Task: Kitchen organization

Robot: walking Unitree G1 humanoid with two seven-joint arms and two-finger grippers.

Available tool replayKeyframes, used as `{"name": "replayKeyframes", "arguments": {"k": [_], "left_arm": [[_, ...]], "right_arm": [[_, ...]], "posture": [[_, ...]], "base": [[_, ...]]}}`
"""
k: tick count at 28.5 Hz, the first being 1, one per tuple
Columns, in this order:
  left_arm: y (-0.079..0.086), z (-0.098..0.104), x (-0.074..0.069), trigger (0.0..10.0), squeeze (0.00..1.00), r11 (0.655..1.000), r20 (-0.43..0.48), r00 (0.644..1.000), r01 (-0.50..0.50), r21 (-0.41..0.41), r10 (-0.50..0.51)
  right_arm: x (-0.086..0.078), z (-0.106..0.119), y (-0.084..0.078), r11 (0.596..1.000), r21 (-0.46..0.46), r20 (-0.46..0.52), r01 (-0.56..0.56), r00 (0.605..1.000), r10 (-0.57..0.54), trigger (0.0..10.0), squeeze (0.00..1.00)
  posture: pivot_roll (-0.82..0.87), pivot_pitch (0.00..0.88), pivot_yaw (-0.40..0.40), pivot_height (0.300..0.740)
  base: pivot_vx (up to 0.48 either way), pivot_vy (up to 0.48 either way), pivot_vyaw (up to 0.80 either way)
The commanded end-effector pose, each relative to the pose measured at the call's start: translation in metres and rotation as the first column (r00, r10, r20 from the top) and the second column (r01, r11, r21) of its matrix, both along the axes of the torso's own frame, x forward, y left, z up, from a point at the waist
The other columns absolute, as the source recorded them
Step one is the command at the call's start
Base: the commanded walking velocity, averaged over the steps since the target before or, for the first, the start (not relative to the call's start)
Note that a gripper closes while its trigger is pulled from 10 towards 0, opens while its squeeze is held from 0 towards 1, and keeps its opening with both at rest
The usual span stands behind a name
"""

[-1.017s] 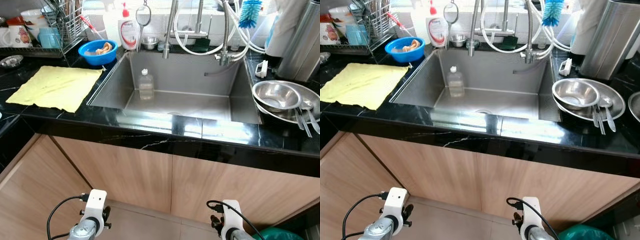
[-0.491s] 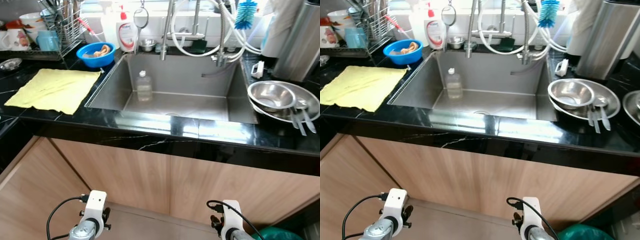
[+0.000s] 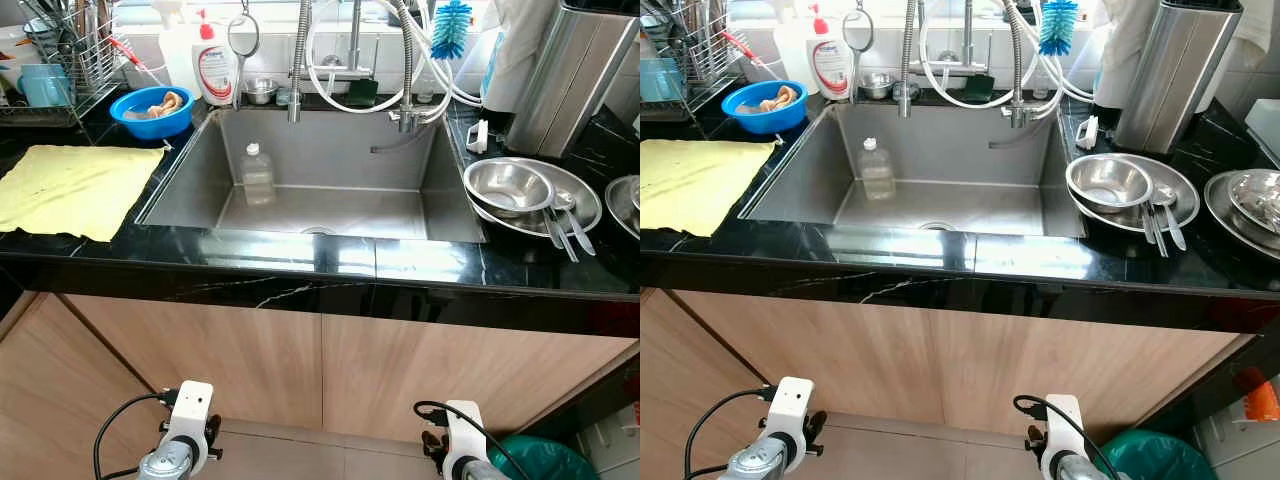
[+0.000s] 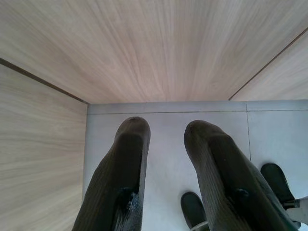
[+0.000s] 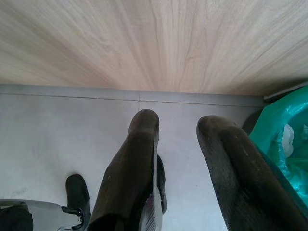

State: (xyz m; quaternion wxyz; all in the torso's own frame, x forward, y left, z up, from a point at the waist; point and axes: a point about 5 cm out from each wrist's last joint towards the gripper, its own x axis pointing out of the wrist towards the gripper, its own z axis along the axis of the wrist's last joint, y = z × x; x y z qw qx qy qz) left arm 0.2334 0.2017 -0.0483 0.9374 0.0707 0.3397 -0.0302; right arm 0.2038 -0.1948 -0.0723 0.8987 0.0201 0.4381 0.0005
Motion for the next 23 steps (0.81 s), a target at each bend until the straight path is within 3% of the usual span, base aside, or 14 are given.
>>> {"name": "replayKeyframes", "arguments": {"k": [1, 17, 20, 23], "left_arm": [[0.0020, -0.0016, -0.0028, 10.0, 0.00, 1.000, -0.004, 1.000, -0.019, 0.001, 0.019], [0.0019, -0.0027, -0.0047, 10.0, 0.00, 1.000, -0.010, 1.000, 0.002, 0.014, -0.002], [0.0009, -0.0031, -0.0052, 10.0, 0.00, 1.000, -0.008, 1.000, 0.000, 0.011, 0.000], [0.0020, -0.0028, -0.0051, 10.0, 0.00, 1.000, -0.004, 1.000, -0.020, 0.002, 0.020]], "right_arm": [[-0.0002, -0.0005, 0.0016, 1.000, 0.002, -0.009, -0.008, 1.000, 0.008, 10.0, 0.00], [-0.0003, -0.0005, 0.0013, 1.000, 0.005, -0.012, -0.014, 1.000, 0.014, 10.0, 0.00], [-0.0004, -0.0005, 0.0010, 1.000, 0.004, -0.012, -0.014, 1.000, 0.014, 10.0, 0.00], [-0.0004, -0.0005, 0.0010, 1.000, 0.004, -0.012, -0.014, 1.000, 0.014, 10.0, 0.00]], "posture": [[-0.04, 0.000, 0.033, 0.740], [-0.05, 0.000, 0.028, 0.740], [-0.05, 0.000, 0.028, 0.740], [-0.05, 0.000, 0.028, 0.740]], "base": [[0.000, 0.000, -0.63], [0.000, 0.000, -0.62], [0.000, -0.480, -0.61], [0.000, 0.000, -0.61]]}}
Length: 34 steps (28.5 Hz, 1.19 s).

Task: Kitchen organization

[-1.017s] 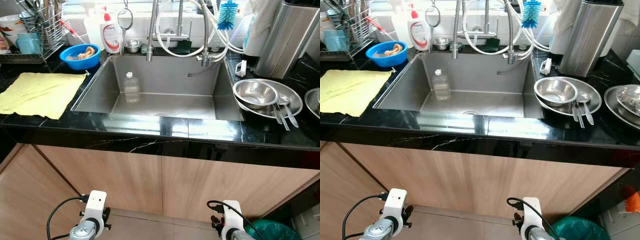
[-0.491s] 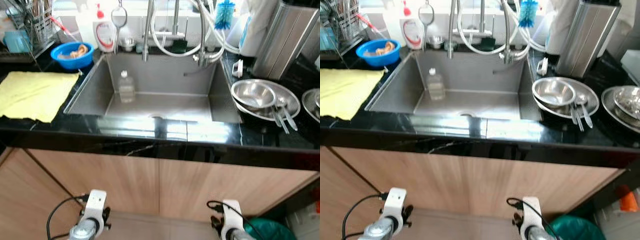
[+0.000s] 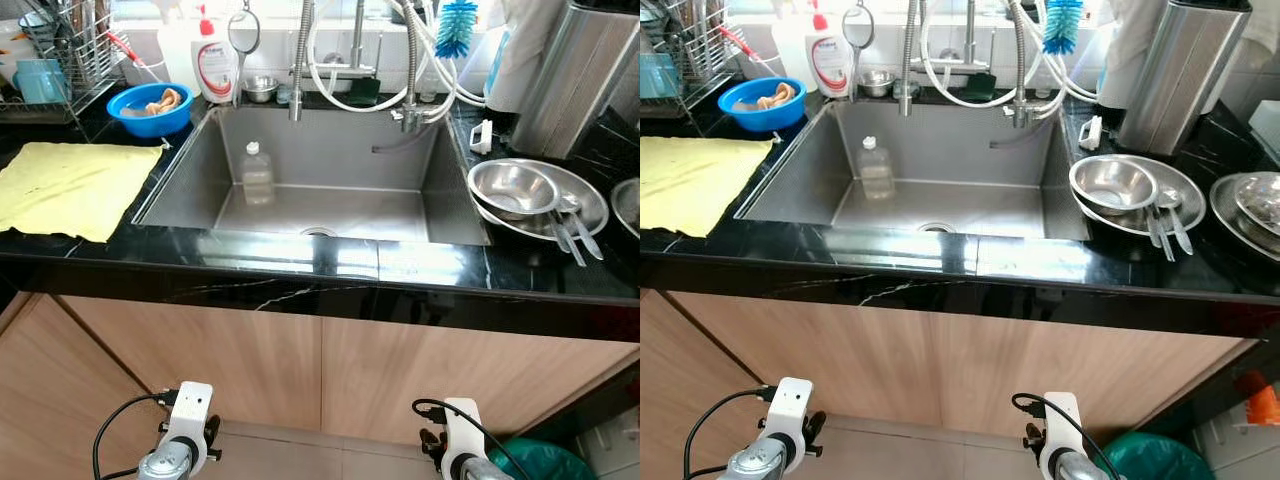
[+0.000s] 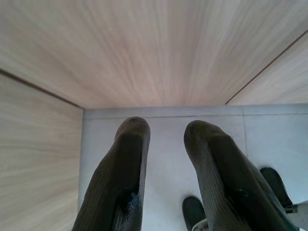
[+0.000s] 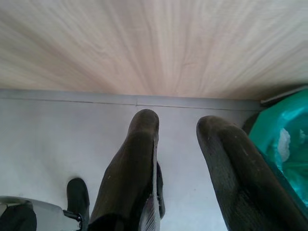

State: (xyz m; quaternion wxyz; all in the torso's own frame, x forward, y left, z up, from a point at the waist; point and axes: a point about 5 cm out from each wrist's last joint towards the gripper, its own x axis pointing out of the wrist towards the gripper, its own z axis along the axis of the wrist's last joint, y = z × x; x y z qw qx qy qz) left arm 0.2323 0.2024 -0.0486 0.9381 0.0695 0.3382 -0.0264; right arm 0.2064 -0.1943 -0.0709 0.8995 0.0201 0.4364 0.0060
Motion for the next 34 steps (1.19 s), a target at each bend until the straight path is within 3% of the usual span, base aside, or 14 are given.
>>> {"name": "replayKeyframes", "arguments": {"k": [1, 24, 34], "left_arm": [[0.001, -0.002, -0.004, 10.0, 0.00, 1.000, -0.009, 1.000, -0.007, 0.006, 0.007], [0.002, -0.003, -0.006, 10.0, 0.00, 1.000, -0.013, 1.000, 0.015, 0.020, -0.014], [0.017, -0.004, -0.012, 10.0, 0.00, 0.999, -0.025, 1.000, -0.010, 0.048, 0.011]], "right_arm": [[-0.003, -0.002, 0.001, 1.000, -0.001, -0.017, -0.005, 1.000, 0.005, 10.0, 0.00], [-0.003, -0.002, 0.001, 1.000, 0.008, -0.013, 0.003, 1.000, -0.003, 10.0, 0.00], [-0.002, -0.001, 0.003, 0.998, 0.008, -0.007, -0.066, 0.998, 0.066, 10.0, 0.00]], "posture": [[-0.05, 0.000, 0.028, 0.740], [-0.05, 0.000, 0.030, 0.740], [-0.06, 0.000, 0.035, 0.740]], "base": [[0.000, 0.000, -0.61], [0.000, -0.104, -0.61], [0.000, 0.000, 0.00]]}}
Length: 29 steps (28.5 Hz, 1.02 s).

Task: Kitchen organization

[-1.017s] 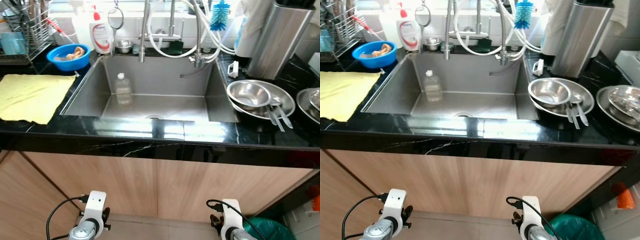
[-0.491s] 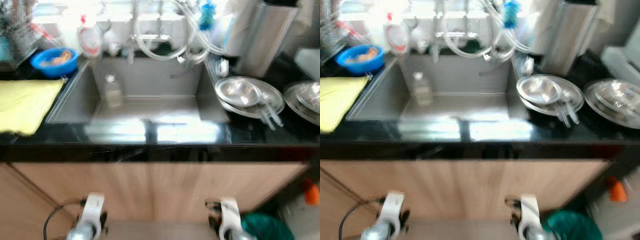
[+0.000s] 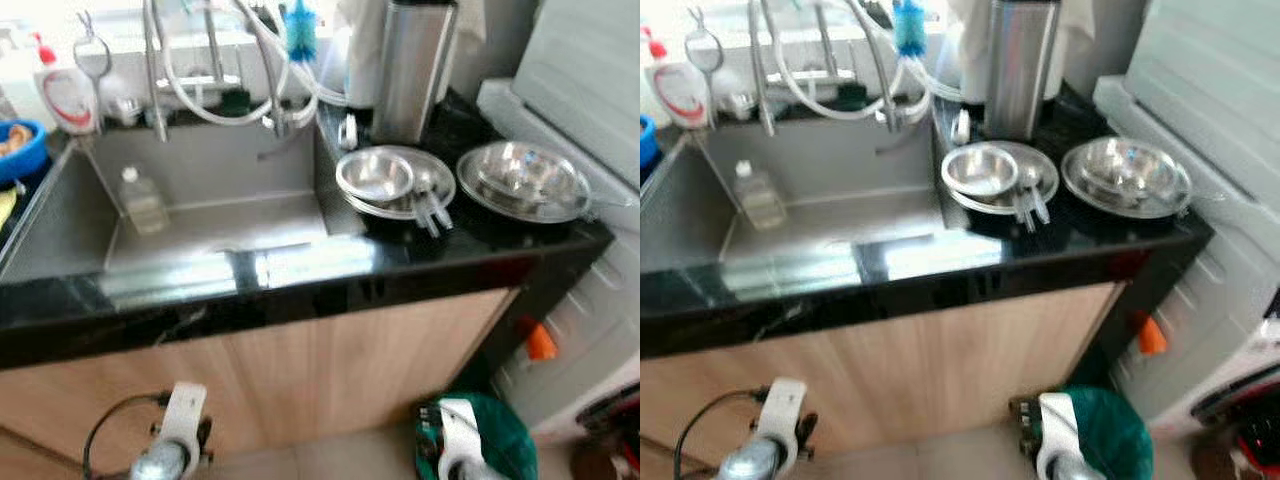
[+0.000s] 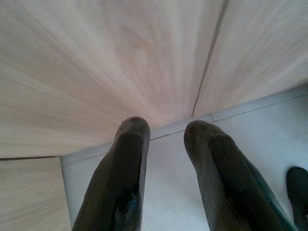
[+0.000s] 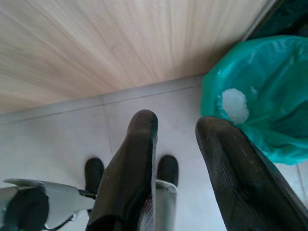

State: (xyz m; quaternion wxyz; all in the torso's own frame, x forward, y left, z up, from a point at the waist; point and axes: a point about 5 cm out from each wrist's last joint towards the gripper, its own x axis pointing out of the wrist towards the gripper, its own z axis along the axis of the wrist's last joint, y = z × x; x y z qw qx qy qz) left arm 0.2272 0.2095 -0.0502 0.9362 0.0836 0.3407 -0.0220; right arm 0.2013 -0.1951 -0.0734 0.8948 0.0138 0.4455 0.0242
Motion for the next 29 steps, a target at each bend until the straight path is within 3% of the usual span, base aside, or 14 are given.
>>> {"name": "replayKeyframes", "arguments": {"k": [1, 9, 13, 16, 20, 21, 22, 23, 26, 29], "left_arm": [[0.011, -0.002, -0.007, 10.0, 0.00, 1.000, -0.018, 1.000, -0.013, 0.019, 0.013], [0.057, 0.017, -0.009, 10.0, 0.00, 0.991, 0.113, 0.988, -0.116, 0.062, 0.108], [0.068, 0.022, -0.014, 10.0, 0.00, 0.988, 0.167, 0.978, -0.140, 0.067, 0.127], [0.078, 0.033, -0.022, 10.0, 0.00, 0.986, 0.268, 0.953, -0.163, 0.047, 0.145], [0.081, 0.038, -0.029, 10.0, 0.00, 0.988, 0.312, 0.942, -0.147, 0.051, 0.124], [0.080, 0.039, -0.031, 10.0, 0.00, 0.988, 0.319, 0.940, -0.146, 0.049, 0.123], [0.079, 0.043, -0.036, 10.0, 0.00, 0.989, 0.342, 0.933, -0.138, 0.052, 0.112], [0.079, 0.045, -0.038, 10.0, 0.00, 0.989, 0.353, 0.929, -0.135, 0.052, 0.109], [0.077, 0.054, -0.048, 10.0, 0.00, 0.990, 0.391, 0.915, -0.130, 0.056, 0.098], [0.072, 0.062, -0.056, 10.0, 0.00, 0.991, 0.415, 0.904, -0.132, 0.037, 0.105]], "right_arm": [[0.003, 0.001, 0.004, 0.999, 0.000, 0.013, -0.033, 0.999, 0.033, 10.0, 0.00], [0.004, 0.003, 0.003, 0.999, -0.032, 0.062, -0.026, 0.998, 0.027, 10.0, 0.00], [0.003, 0.002, 0.001, 0.994, -0.093, 0.055, -0.065, 0.996, 0.070, 10.0, 0.00], [0.001, 0.003, 0.000, 0.997, -0.080, 0.096, -0.002, 0.995, 0.010, 10.0, 0.00], [0.000, 0.002, -0.002, 0.995, -0.103, 0.100, 0.006, 0.995, 0.005, 10.0, 0.00], [0.006, 0.009, -0.008, 0.992, -0.124, 0.157, -0.003, 0.987, 0.023, 10.0, 0.00], [0.011, 0.033, -0.027, 0.988, -0.154, 0.351, 0.009, 0.935, 0.046, 10.0, 0.00], [0.011, 0.044, -0.032, 0.988, -0.156, 0.412, 0.019, 0.910, 0.047, 10.0, 0.00], [0.006, 0.074, -0.035, 0.981, -0.190, 0.515, 0.033, 0.855, 0.071, 10.0, 0.00], [0.003, 0.091, -0.034, 0.972, -0.233, 0.548, 0.040, 0.831, 0.097, 10.0, 0.00]], "posture": [[-0.06, 0.000, 0.035, 0.740], [-0.08, 0.000, 0.047, 0.740], [-0.08, 0.000, 0.049, 0.740], [-0.09, 0.000, 0.048, 0.740], [-0.08, 0.000, 0.045, 0.740], [-0.07, 0.000, 0.044, 0.740], [-0.07, 0.000, 0.044, 0.740], [-0.07, 0.000, 0.044, 0.740], [-0.07, 0.000, 0.047, 0.740], [-0.07, 0.000, 0.047, 0.740]], "base": [[0.000, 0.000, 0.00], [0.000, 0.000, 0.00], [0.000, 0.000, 0.00], [0.000, 0.000, 0.00], [0.000, 0.000, 0.00], [0.000, 0.000, 0.00], [0.000, 0.000, 0.00], [0.000, 0.000, 0.00], [0.000, 0.000, 0.00], [0.000, 0.000, 0.00]]}}
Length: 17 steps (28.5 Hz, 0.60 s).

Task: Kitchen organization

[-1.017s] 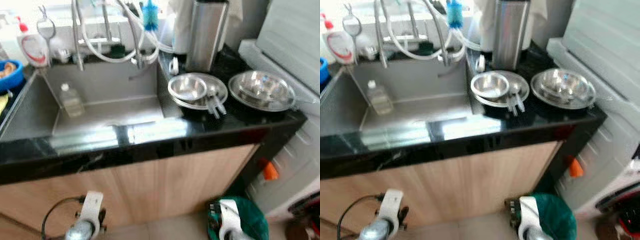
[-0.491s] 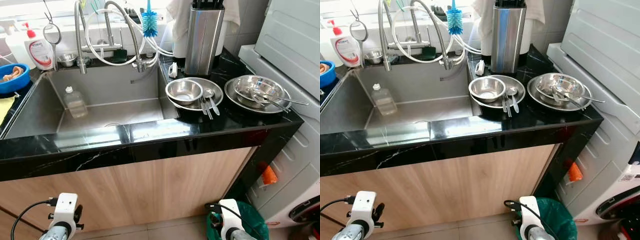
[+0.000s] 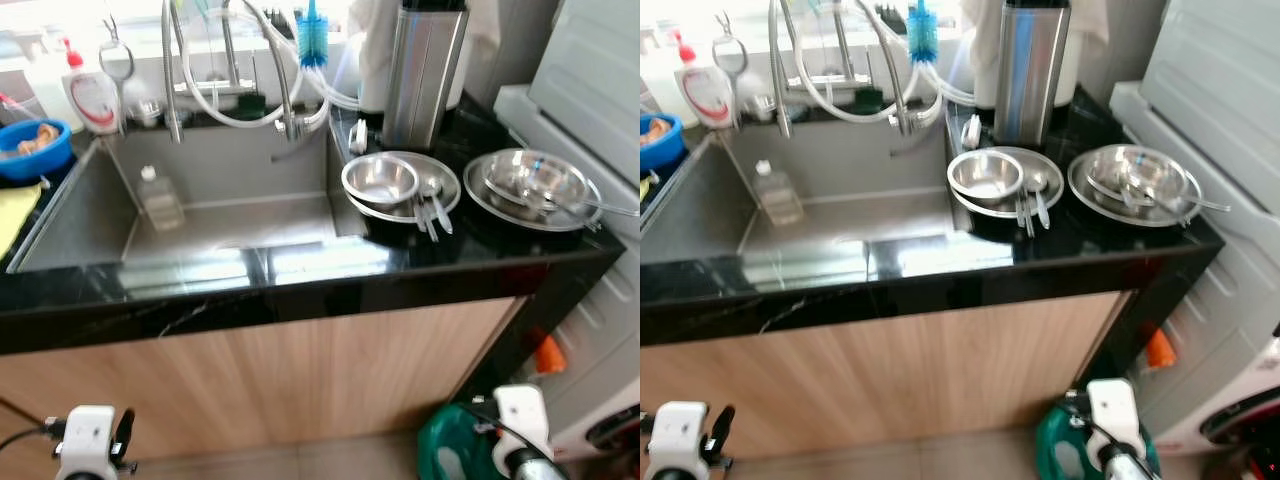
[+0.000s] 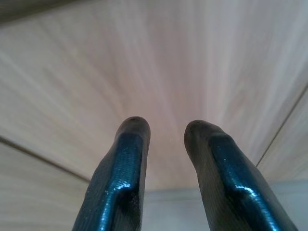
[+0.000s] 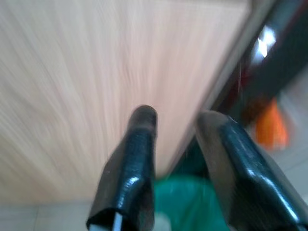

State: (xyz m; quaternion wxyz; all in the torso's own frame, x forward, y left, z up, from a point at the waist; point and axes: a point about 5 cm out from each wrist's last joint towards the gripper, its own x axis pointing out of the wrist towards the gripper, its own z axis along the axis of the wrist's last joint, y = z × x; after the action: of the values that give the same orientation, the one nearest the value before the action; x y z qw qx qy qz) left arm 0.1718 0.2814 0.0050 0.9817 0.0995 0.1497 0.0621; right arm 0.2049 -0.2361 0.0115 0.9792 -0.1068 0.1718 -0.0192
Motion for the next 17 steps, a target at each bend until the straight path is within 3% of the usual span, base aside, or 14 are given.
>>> {"name": "replayKeyframes", "arguments": {"k": [1, 6, 7, 9, 10, 14, 17], "left_arm": [[-0.004, 0.011, -0.005, 10.0, 0.00, 1.000, 0.038, 0.999, 0.003, -0.004, -0.003], [-0.008, 0.031, -0.015, 10.0, 0.00, 0.999, 0.112, 0.993, -0.042, 0.004, 0.041], [-0.010, 0.050, -0.017, 10.0, 0.00, 0.997, 0.184, 0.980, -0.081, 0.011, 0.078], [-0.010, 0.061, -0.017, 10.0, 0.00, 0.995, 0.227, 0.970, -0.099, 0.019, 0.092], [-0.012, 0.075, -0.012, 10.0, 0.00, 0.993, 0.278, 0.955, -0.115, 0.015, 0.106], [-0.015, 0.101, 0.000, 10.0, 0.00, 0.991, 0.377, 0.918, -0.137, -0.002, 0.128], [-0.022, 0.109, 0.008, 10.0, 0.00, 0.994, 0.402, 0.911, -0.109, 0.003, 0.098]], "right_arm": [[-0.001, 0.017, 0.011, 1.000, 0.018, 0.050, -0.025, 0.998, 0.024, 10.0, 0.00], [-0.009, 0.041, 0.018, 0.999, 0.003, 0.106, -0.050, 0.993, 0.050, 10.0, 0.00], [-0.010, 0.058, 0.017, 0.999, -0.013, 0.141, -0.036, 0.989, 0.037, 10.0, 0.00], [-0.008, 0.067, 0.016, 1.000, -0.015, 0.166, -0.025, 0.986, 0.027, 10.0, 0.00], [-0.002, 0.080, 0.016, 0.999, -0.040, 0.205, -0.026, 0.978, 0.034, 10.0, 0.00], [0.014, 0.106, 0.019, 0.998, -0.048, 0.293, -0.027, 0.955, 0.040, 10.0, 0.00], [0.021, 0.117, 0.026, 0.998, -0.040, 0.331, -0.047, 0.942, 0.058, 10.0, 0.00]], "posture": [[-0.07, 0.000, 0.048, 0.740], [-0.07, 0.000, 0.045, 0.740], [-0.07, 0.000, 0.043, 0.740], [-0.07, 0.000, 0.039, 0.740], [-0.07, 0.000, 0.036, 0.740], [-0.06, 0.000, 0.030, 0.740], [-0.07, 0.000, 0.030, 0.740]], "base": [[0.000, 0.000, 0.00], [0.000, 0.000, 0.00], [0.000, 0.000, 0.00], [0.000, 0.000, 0.00], [0.000, 0.000, 0.00], [0.000, 0.000, 0.00], [0.000, 0.000, 0.00]]}}
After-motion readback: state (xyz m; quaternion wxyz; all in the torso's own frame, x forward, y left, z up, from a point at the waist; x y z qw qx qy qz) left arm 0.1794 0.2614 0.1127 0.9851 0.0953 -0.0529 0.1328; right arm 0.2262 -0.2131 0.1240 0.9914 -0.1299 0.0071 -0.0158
